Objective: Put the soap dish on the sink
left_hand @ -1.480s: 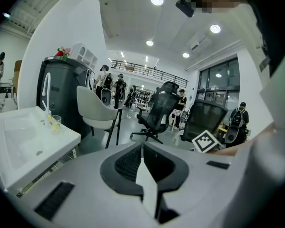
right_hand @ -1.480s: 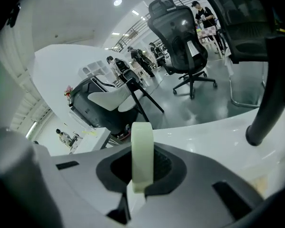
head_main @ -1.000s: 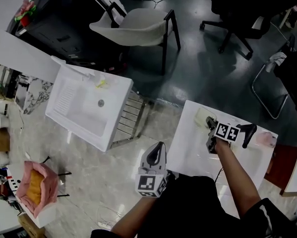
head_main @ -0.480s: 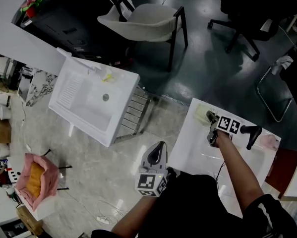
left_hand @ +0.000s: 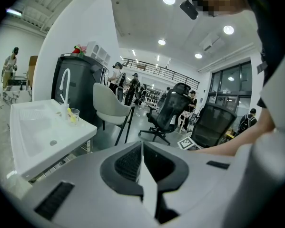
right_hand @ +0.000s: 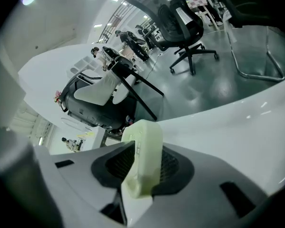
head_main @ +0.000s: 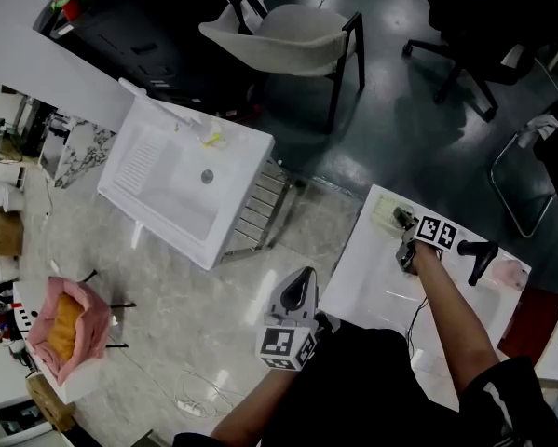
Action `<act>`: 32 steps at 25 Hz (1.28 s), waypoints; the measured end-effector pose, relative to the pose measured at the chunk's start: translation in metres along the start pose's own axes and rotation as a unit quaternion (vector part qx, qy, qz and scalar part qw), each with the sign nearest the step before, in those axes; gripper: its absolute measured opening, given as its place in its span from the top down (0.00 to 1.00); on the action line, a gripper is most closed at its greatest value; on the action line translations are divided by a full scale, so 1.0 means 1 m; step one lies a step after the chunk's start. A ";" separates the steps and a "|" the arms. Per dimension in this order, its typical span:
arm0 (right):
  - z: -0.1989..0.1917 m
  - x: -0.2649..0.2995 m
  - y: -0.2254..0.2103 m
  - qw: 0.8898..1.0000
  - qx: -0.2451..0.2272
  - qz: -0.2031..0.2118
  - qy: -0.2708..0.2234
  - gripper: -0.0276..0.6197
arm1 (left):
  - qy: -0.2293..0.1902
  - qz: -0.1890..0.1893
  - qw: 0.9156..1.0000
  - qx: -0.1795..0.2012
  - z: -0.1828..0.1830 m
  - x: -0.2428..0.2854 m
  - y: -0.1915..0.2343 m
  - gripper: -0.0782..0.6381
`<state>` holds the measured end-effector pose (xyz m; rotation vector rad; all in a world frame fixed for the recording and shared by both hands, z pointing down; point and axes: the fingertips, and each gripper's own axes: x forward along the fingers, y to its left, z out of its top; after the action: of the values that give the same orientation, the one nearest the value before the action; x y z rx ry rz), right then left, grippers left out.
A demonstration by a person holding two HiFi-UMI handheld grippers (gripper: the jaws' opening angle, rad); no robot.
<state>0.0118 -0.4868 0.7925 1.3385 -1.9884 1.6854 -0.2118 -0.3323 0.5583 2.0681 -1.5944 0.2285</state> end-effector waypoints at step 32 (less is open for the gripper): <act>0.008 -0.041 -0.025 1.000 0.016 -0.012 -0.018 0.64 | -0.021 -0.015 1.000 -0.009 0.001 -0.019 -0.008 0.87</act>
<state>0.0567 -0.4722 0.7800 1.4081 -1.9651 1.7008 -0.2105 -0.3151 0.5473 2.0943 -1.5825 0.1614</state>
